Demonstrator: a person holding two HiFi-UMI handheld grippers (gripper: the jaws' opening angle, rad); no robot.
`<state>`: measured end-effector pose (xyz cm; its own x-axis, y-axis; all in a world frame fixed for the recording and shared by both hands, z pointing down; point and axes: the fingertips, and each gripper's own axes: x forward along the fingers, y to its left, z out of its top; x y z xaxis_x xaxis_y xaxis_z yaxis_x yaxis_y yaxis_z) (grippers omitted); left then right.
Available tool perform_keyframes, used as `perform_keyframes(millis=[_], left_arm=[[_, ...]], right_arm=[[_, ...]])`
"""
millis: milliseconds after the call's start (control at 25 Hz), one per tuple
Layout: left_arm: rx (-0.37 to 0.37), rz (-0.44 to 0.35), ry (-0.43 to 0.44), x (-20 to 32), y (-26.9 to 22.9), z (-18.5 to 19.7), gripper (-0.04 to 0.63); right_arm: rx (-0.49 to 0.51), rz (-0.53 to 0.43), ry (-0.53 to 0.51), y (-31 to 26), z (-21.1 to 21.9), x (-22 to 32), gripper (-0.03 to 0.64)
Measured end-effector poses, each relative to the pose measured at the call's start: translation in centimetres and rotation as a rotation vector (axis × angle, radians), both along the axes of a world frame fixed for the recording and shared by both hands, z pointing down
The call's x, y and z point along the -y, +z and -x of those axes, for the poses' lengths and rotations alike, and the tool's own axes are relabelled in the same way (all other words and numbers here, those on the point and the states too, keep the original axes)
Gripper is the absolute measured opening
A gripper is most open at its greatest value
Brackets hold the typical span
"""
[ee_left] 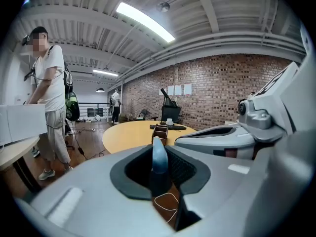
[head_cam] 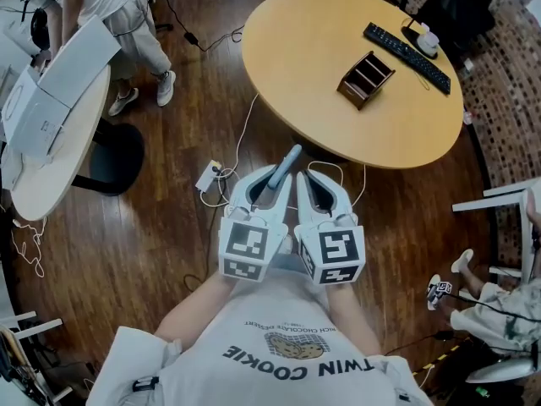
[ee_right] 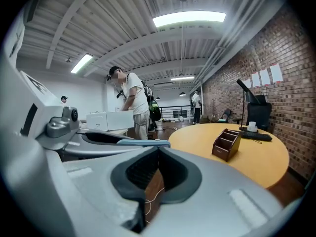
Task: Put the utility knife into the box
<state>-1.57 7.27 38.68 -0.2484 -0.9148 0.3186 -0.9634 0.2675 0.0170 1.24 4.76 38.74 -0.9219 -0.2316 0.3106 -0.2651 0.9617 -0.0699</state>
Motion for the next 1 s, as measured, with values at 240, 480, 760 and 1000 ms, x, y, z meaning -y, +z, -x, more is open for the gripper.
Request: perform_keyframes(millis=[240, 480, 760, 1000], left_arm=[[0.012, 0.011, -0.005, 3.2, -0.1, -0.7, 0.074], [0.019, 0.012, 0.006, 5.3, -0.3, -0.4, 0.074], [0.016, 0.004, 0.025, 8.2, 0.3, 1.1, 0.074], [0.004, 0.012, 0.06, 11.3, 1.0, 3.7, 0.074]], right_arm=[[0.003, 0.016, -0.013, 0.3, -0.4, 2.7, 0.003], [0.013, 0.022, 0.004, 0.2, -0.2, 4.9, 0.003], [0.008, 0.016, 0.02, 0.8, 1.3, 7.7, 0.003], [-0.01, 0.011, 0.05, 1.2, 3.8, 10.6, 0.003]])
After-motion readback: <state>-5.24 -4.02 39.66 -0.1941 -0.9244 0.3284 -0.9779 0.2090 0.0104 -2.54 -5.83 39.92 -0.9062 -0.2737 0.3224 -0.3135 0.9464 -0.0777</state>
